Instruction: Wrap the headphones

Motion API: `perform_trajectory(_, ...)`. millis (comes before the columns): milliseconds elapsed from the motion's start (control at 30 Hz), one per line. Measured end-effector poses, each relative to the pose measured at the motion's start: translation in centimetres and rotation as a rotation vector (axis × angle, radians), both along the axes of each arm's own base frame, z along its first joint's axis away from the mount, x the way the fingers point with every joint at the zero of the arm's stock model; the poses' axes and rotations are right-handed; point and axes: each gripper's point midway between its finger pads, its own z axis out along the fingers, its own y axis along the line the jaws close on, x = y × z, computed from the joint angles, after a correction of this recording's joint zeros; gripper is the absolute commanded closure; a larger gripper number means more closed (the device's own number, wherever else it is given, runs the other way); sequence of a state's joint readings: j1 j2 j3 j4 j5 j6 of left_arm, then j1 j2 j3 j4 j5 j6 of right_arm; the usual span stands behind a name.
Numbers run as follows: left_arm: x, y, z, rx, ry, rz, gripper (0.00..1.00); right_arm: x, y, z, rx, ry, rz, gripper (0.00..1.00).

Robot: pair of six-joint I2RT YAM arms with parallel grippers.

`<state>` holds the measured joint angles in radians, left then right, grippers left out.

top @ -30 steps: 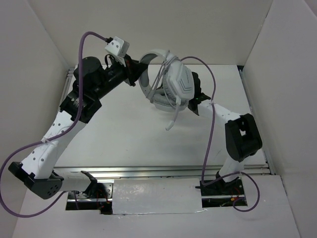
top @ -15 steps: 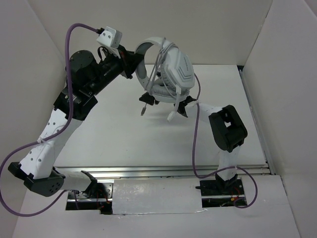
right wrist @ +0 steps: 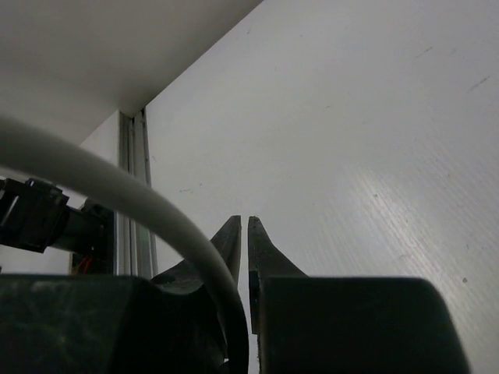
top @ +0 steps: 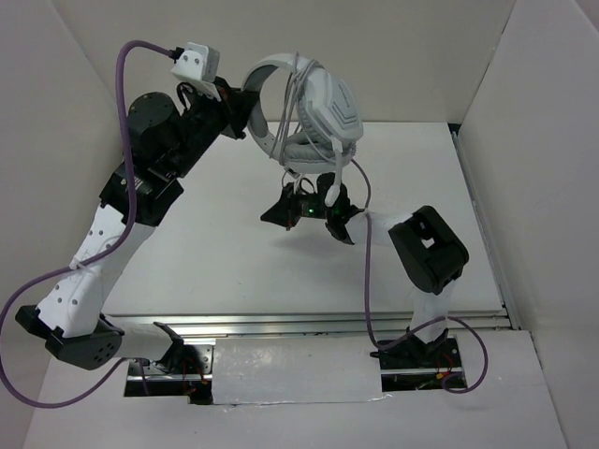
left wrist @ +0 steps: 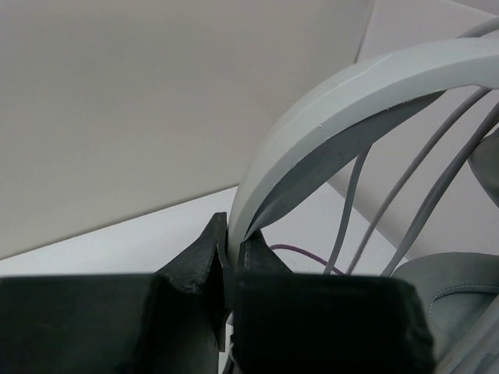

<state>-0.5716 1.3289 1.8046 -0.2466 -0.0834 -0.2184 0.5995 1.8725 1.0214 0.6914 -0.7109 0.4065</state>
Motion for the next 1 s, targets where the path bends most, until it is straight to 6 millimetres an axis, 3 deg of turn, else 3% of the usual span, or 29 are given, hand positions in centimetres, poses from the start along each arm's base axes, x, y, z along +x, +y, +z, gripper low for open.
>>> perform_trajectory(67, 0.6, 0.6, -0.2, -0.011, 0.011, 0.049, 1.00, -0.9, -0.4, 0.1, 0.008, 0.012, -0.010, 1.00)
perform_trajectory(233, 3.0, 2.7, -1.4, -0.076, 0.077, 0.230, 1.00, -3.4, -1.3, -0.4, -0.017, 0.062, -0.077, 1.00)
perform_trajectory(467, 8.1, 4.5, -6.2, -0.122, 0.221, 0.509, 1.00, -8.3, 1.9, 0.7, -0.093, 0.064, -0.075, 1.00)
perform_trajectory(567, 9.5, 4.9, -8.1, -0.097, 0.277, 0.591, 1.00, -9.8, 3.0, -0.4, -0.158, 0.083, -0.060, 1.00)
perform_trajectory(733, 10.2, 6.1, -8.9, -0.075, 0.291, 0.695, 1.00, -11.4, 3.4, -2.2, -0.293, 0.081, -0.092, 1.00)
perform_trajectory(867, 10.5, 7.5, -10.0, -0.047, 0.295, 0.793, 1.00, -12.1, 1.5, -2.9, -0.434, 0.075, -0.193, 1.00)
perform_trajectory(1000, 11.2, 7.7, -13.5, 0.018, 0.333, 0.849, 1.00, -11.7, -2.0, -0.2, -0.529, 0.041, -0.342, 1.00)
